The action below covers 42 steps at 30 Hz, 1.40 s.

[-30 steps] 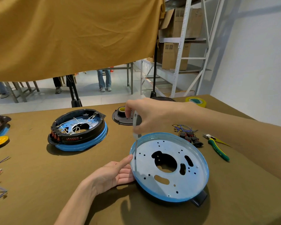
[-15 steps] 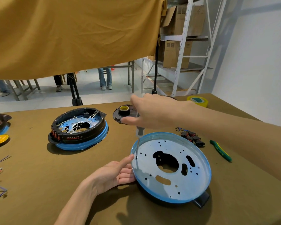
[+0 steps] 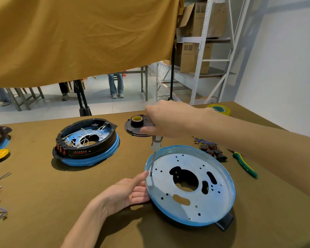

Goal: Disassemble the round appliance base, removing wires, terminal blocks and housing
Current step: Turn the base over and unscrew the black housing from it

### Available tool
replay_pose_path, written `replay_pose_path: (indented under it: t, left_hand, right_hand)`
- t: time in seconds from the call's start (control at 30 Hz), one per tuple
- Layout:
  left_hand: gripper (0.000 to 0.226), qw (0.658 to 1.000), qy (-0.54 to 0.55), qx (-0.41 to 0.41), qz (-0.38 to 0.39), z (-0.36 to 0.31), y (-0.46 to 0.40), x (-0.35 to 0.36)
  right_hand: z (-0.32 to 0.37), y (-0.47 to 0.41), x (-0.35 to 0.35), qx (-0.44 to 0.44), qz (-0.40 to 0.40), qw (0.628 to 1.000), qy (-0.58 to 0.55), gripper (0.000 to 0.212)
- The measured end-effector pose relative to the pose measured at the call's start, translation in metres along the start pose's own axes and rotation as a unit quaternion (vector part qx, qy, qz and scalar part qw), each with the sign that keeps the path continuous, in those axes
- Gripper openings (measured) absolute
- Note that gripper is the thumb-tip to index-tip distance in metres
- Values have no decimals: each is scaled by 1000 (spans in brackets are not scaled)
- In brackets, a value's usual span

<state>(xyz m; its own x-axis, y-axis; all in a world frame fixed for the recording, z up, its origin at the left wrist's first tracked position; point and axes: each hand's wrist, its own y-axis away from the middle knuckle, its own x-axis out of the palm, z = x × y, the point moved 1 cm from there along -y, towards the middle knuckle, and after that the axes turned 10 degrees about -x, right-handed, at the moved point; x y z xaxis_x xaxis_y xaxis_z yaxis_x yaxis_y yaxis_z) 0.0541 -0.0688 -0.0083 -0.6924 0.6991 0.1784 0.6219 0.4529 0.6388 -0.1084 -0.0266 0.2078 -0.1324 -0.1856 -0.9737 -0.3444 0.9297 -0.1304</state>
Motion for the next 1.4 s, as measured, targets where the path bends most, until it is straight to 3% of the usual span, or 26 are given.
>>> replay_pose_path:
  t: [0.1, 0.2, 0.4, 0.5, 0.6, 0.83, 0.93, 1.0, 1.07, 1.2, 1.27, 1.33, 1.4]
  left_hand:
    - [88, 1000, 0, 1, -3, 0, 0, 0]
    - [86, 1000, 2, -1, -3, 0, 0, 0]
    - [84, 1000, -1, 2, 4, 0, 2, 1]
    - [83, 1000, -1, 4, 5, 0, 4, 1]
    - [83, 1000, 3, 3, 3, -1, 4, 2]
    - [84, 1000, -7, 4, 0, -1, 6, 3]
    - [81, 1000, -4, 5, -1, -2, 7, 3]
    - [81, 1000, -5, 4, -3, -2, 7, 3]
    - [82, 1000, -2, 1, -5, -3, 7, 4]
    - [85, 1000, -2, 3, -7, -2, 7, 4]
    - [86, 1000, -2, 3, -5, -2, 7, 4]
    - [85, 1000, -2, 1, -4, -2, 7, 4]
    - [86, 1000, -1, -1, -5, -3, 7, 4]
  right_hand:
    - [-5, 1, -4, -12, 25, 986, -165, 28]
    - [-6, 5, -6, -31, 40, 977, -208, 33]
    - [1, 5, 8, -5, -33, 999, -9, 42]
    - [-3, 7, 1, -29, 5, 989, -142, 27]
    - [-3, 9, -6, -45, 48, 971, -230, 41]
    - [3, 9, 6, -7, -27, 1000, 7, 47]
    - [-2, 9, 2, -24, -10, 994, -107, 25]
    - [-2, 12, -2, -28, 21, 980, -195, 30]
    - [-1, 14, -4, -35, 39, 976, -213, 39]
    - [6, 15, 1, -5, -13, 1000, -20, 48]
    - [7, 13, 3, -2, -35, 999, 19, 45]
    - [6, 13, 2, -15, -34, 996, -75, 31]
    - [6, 13, -3, -25, -20, 982, -187, 32]
